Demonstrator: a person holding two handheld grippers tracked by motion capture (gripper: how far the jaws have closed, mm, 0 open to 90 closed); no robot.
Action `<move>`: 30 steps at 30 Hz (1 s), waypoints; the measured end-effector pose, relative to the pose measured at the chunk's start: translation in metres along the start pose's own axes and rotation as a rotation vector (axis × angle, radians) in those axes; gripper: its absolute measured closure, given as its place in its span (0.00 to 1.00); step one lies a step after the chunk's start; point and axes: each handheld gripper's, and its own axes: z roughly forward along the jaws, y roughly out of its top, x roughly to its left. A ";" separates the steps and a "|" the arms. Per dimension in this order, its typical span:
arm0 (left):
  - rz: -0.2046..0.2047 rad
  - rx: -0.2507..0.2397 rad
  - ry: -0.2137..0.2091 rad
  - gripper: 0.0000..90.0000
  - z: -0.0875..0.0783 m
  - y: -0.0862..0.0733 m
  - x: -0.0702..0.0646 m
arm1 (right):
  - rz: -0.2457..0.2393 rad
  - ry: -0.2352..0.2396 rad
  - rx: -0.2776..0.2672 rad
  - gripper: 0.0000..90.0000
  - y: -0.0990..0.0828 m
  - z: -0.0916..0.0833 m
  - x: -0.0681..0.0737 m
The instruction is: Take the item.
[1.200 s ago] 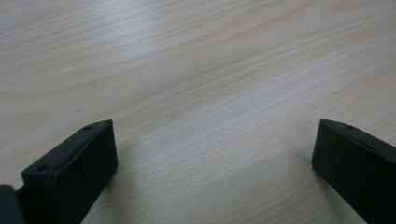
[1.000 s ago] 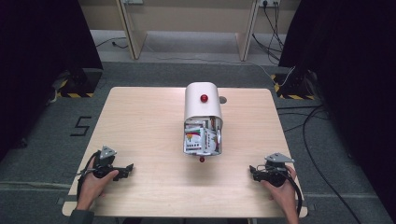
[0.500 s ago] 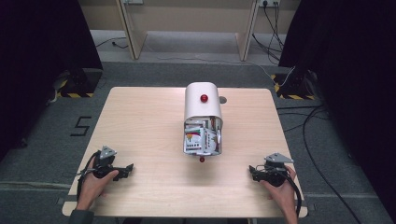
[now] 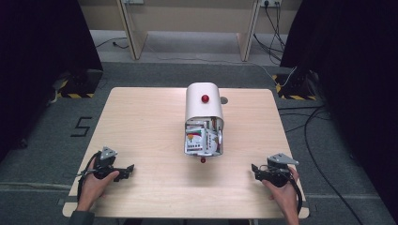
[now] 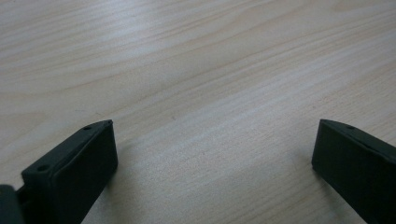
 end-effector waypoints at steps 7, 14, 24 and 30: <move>0.000 0.000 0.000 0.00 0.000 0.000 0.000 | -0.020 0.007 -0.034 0.31 0.008 -0.007 0.007; 0.000 0.000 0.000 0.00 0.000 0.000 0.000 | -0.018 0.034 -0.067 0.33 0.016 -0.015 0.015; 0.000 0.000 0.000 0.00 0.000 0.000 0.000 | -0.033 0.057 -0.110 0.34 0.029 -0.028 0.026; 0.000 0.000 0.000 0.00 0.000 0.000 0.000 | -0.044 0.067 -0.124 0.35 0.034 -0.033 0.032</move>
